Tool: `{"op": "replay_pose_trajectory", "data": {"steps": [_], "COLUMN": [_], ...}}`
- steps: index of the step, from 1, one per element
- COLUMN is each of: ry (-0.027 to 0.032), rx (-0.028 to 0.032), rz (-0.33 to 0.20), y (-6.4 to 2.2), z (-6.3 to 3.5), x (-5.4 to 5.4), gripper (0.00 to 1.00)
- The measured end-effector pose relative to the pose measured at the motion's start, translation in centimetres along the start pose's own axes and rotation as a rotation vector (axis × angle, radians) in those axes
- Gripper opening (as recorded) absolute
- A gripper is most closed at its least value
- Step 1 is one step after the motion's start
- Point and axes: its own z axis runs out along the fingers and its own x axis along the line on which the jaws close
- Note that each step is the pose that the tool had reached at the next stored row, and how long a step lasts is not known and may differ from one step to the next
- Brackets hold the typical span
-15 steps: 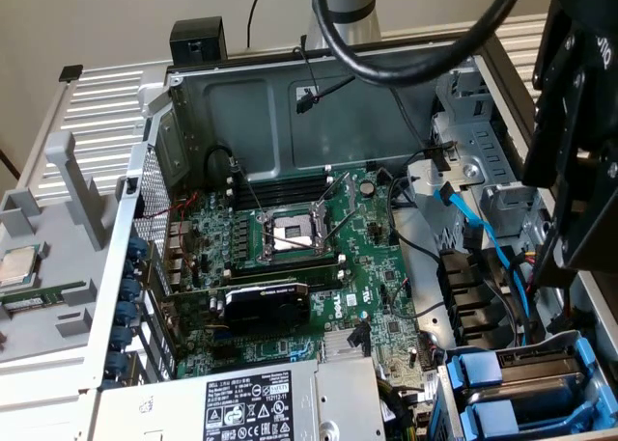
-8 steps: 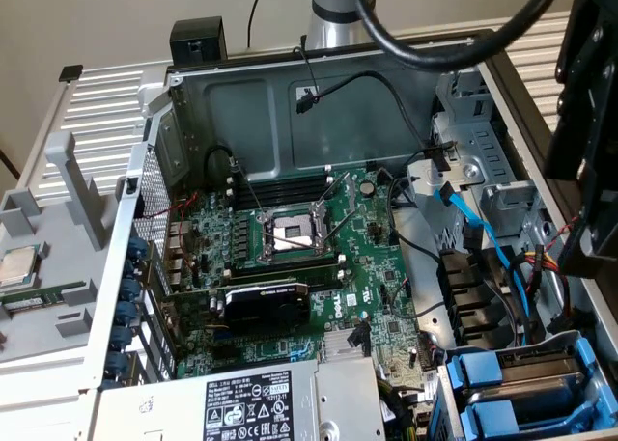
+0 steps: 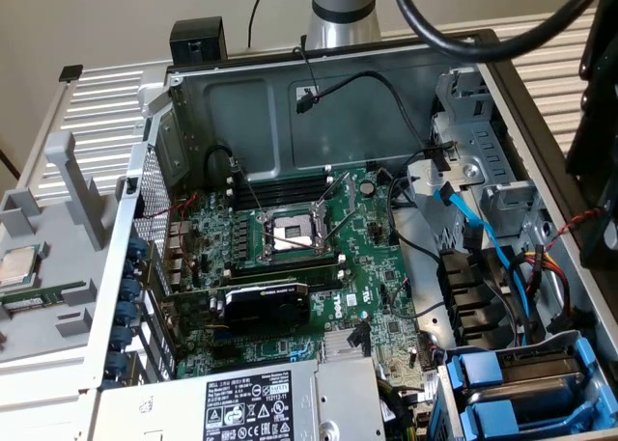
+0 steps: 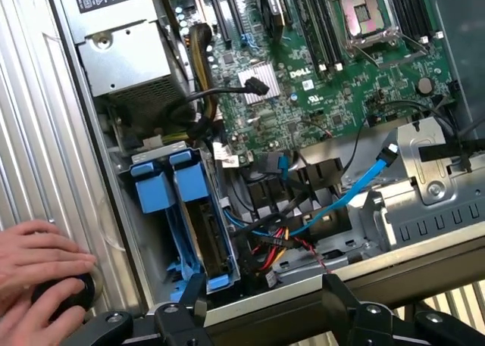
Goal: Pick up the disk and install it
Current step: 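Insert the first disk wire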
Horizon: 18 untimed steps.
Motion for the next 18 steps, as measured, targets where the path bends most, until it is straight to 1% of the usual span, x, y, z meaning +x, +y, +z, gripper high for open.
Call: {"op": "replay_pose_trajectory", "data": {"steps": [3,7,8,9,10,12,13,14,15,16,18], "ry": [-0.0007,-0.0029,-0.0031,-0.0016,0.0005,0.0072,0.0123,0.0191,0.0236,0.0265,0.0289], "rx": [0.0009,0.0056,0.0061,0.0069,0.0079,0.0108,0.0133,0.0172,0.0207,0.0248,0.032], "rz": [0.028,0.088,0.095,0.096,0.096,0.096,0.096,0.096,0.096,0.096,0.096], "y": [-0.06,-0.09,-0.08,-0.02,0.08,0.34,0.46,0.59,0.74,0.91,1.32], "z": [0.28,0.79,0.95,1.09,1.22,1.44,1.52,1.58,1.66,1.73,1.92], "x": [0.0,0.0,0.0,-0.1,-0.3,-0.8,-1.1,-1.2,-1.2,-1.2,-1.2], "gripper": [0.71,0.71,0.71,0.71,0.71,0.71,0.71,0.71,0.71,0.71,0.71]}}
